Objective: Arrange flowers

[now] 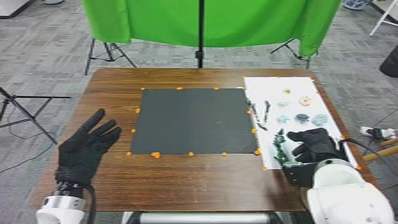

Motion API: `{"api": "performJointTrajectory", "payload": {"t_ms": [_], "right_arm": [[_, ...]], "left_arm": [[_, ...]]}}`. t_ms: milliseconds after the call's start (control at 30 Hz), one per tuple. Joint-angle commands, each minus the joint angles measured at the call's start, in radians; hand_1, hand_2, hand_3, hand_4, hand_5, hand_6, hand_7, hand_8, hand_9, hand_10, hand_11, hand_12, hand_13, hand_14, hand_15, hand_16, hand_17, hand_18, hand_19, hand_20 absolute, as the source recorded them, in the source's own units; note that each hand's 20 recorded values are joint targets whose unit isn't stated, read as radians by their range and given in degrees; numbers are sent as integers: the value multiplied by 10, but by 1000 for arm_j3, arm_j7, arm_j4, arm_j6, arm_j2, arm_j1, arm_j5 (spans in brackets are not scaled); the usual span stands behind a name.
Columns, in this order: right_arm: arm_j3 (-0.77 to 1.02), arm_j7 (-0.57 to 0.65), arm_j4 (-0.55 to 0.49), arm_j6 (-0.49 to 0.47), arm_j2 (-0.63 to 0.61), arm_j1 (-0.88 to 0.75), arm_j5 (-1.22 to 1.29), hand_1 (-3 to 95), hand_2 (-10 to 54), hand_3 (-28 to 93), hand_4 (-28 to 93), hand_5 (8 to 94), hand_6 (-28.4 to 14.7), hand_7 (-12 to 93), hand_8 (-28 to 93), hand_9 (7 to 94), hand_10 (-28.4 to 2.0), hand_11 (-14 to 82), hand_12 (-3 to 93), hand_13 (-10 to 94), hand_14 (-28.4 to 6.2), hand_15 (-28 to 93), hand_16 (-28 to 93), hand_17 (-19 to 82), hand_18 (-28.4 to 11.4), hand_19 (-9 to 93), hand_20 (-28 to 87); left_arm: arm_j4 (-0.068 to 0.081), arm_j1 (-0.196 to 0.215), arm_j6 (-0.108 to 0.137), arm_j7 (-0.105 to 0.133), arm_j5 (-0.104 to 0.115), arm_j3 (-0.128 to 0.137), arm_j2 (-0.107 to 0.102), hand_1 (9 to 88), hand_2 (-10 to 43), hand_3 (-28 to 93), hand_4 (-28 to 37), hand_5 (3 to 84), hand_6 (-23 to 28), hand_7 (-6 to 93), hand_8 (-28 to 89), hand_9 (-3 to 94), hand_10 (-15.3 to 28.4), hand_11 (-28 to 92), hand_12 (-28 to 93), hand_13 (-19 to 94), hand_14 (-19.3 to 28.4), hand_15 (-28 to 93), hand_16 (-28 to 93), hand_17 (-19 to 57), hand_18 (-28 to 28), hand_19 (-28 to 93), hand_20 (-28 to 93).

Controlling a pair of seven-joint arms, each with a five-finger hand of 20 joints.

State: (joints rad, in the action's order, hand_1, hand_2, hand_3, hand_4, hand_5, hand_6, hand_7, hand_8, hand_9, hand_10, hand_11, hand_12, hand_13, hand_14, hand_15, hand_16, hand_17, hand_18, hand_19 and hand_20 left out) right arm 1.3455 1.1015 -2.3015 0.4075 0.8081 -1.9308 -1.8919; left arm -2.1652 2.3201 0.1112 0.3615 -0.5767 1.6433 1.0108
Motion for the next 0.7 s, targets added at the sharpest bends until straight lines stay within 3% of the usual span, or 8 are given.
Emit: {"api": "performJointTrajectory", "payload": {"t_ms": [33, 267, 300, 533, 633, 667, 700], "right_arm": [[-97, 54, 40, -144, -32, 48, -172, 341, -26, 754, -246, 631, -63, 166, -123, 707, -174, 388, 167, 675, -140, 659, 110, 346, -237, 896, 29], [-258, 65, 87, -267, -45, 153, -294, 350, -41, 745, -244, 647, -62, 171, -123, 712, -174, 392, 168, 682, -141, 661, 115, 353, -239, 905, 16], [-278, 61, 93, -280, -48, 166, -303, 350, -42, 743, -244, 648, -62, 172, -123, 713, -174, 392, 169, 682, -141, 661, 116, 353, -239, 906, 14], [-443, 75, 190, -426, -40, 279, -366, 356, -61, 734, -242, 657, -60, 175, -122, 718, -171, 393, 172, 689, -139, 659, 120, 360, -239, 912, 2], [-511, 86, 232, -461, -27, 317, -410, 374, -78, 726, -242, 682, -56, 193, -121, 733, -166, 413, 180, 706, -128, 664, 125, 373, -236, 922, 2], [-530, 94, 243, -472, -24, 325, -420, 383, -84, 723, -242, 694, -54, 206, -122, 736, -163, 426, 184, 714, -123, 667, 129, 381, -234, 926, 4], [-549, 95, 256, -481, -21, 339, -434, 392, -91, 722, -243, 705, -52, 225, -128, 741, -160, 441, 185, 721, -118, 670, 135, 388, -231, 930, 9]], "left_arm": [[5, 11, 7, 10, 13, -1, -8, 219, 46, 825, -255, 358, 74, 109, -98, 344, 201, 205, 100, 224, 281, 479, -84, -112, 274, 540, 26], [3, 18, -2, -6, 0, 6, 12, 220, 46, 825, -254, 359, 74, 112, -98, 345, 201, 206, 100, 224, 281, 482, -84, -112, 274, 541, 25], [3, 17, 6, 2, 9, 1, 0, 220, 46, 824, -255, 359, 74, 112, -98, 345, 201, 206, 100, 224, 281, 483, -84, -112, 274, 541, 25], [-2, 20, 2, -11, -1, 10, 14, 221, 45, 826, -256, 360, 75, 113, -99, 346, 202, 207, 100, 225, 281, 484, -85, -112, 275, 543, 24], [-5, 25, 7, -3, 4, 10, 8, 223, 46, 825, -257, 360, 75, 114, -99, 347, 202, 207, 100, 226, 282, 484, -85, -112, 275, 543, 24], [-5, 22, 1, -14, -2, 16, 17, 223, 46, 825, -257, 361, 75, 113, -99, 348, 202, 207, 100, 226, 282, 484, -85, -112, 275, 544, 23], [-7, 29, 7, -4, 2, 14, 12, 223, 47, 824, -257, 361, 75, 113, -99, 348, 202, 207, 101, 226, 282, 485, -85, -112, 275, 544, 23]]}}
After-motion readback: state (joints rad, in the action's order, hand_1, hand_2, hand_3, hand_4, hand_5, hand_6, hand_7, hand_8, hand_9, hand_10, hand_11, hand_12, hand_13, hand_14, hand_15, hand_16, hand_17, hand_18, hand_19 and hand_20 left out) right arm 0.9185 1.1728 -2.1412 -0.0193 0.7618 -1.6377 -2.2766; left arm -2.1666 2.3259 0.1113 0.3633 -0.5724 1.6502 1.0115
